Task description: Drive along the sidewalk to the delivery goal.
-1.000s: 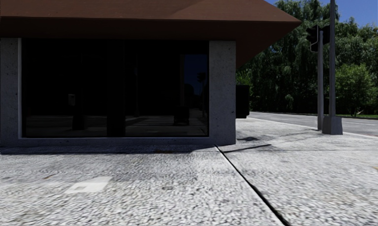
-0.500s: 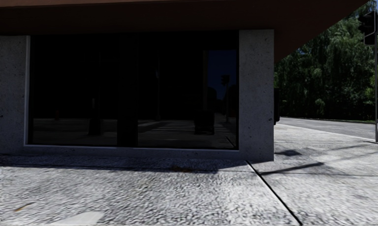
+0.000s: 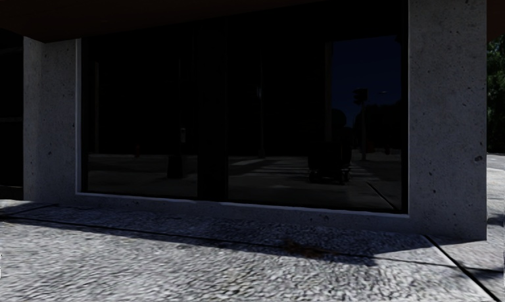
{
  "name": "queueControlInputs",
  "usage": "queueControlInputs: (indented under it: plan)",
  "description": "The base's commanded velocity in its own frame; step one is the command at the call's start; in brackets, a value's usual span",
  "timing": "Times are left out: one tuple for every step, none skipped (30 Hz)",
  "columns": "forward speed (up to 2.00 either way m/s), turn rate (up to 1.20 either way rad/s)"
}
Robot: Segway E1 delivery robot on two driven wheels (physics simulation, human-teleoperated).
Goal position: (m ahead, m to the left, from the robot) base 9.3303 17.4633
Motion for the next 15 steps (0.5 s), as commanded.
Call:
queueControlInputs:
  plan:
    - [1.51, 1.19]
    - [1.51, 1.19]
    - [1.51, 1.19]
    - [1.51, 1.19]
    - [1.51, 1.19]
    - [1.51, 1.19]
    - [1.51, 1.19]
    - [1.51, 1.19]
    - [1.51, 1.19]
    - [1.51, 1.19]
    - [1.51, 1.19]
    - [1.51, 1.19]
    - [1.51, 1.19]
    - [1.51, 1.19]
    - [1.51, 1.19]
